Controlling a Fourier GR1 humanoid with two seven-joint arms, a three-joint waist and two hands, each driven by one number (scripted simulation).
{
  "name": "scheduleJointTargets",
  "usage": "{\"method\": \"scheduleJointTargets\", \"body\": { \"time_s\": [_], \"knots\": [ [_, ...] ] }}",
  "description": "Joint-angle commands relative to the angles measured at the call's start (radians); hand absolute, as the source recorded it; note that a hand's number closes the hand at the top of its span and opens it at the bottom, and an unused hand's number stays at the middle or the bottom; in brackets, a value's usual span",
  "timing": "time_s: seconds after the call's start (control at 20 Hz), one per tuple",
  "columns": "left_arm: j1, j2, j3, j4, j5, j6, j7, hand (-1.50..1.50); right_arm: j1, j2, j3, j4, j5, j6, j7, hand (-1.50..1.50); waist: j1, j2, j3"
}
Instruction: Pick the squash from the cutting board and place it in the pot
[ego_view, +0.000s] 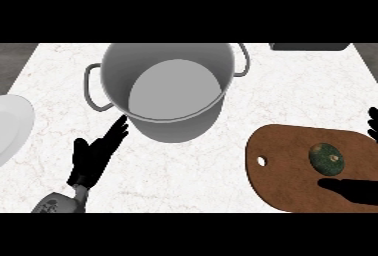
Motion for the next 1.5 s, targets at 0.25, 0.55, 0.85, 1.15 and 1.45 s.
{"method": "scheduleJointTargets", "body": {
  "time_s": [0.25,0.55,0.85,1.15,1.45],
  "knots": [
    [-0.006,-0.041,0.03,-0.035,-0.055,-0.01,0.068,0.0,-0.087,0.101,0.023,0.316,0.072,0.141,-0.107,-1.5,0.0,-0.002,0.001],
    [0.061,-0.061,0.068,-0.033,-0.09,-0.052,0.027,0.0,0.082,0.132,-0.101,0.271,0.107,0.162,-0.296,-1.5,-0.008,-0.004,0.0],
    [0.017,-0.065,0.129,0.008,-0.092,-0.103,0.022,0.0,0.039,0.185,-0.165,0.293,-0.009,0.277,-0.347,-1.5,-0.009,-0.003,0.0],
    [0.068,-0.104,0.103,-0.033,-0.132,-0.078,0.03,0.0,0.04,0.3,-0.186,0.423,-0.071,0.328,-0.546,-1.5,-0.003,-0.003,0.001],
    [-0.02,-0.123,0.152,0.024,-0.143,-0.128,0.062,0.0,-0.095,0.319,-0.268,0.618,-0.121,0.403,-0.573,-1.5,-0.003,-0.001,0.001]
  ]
}}
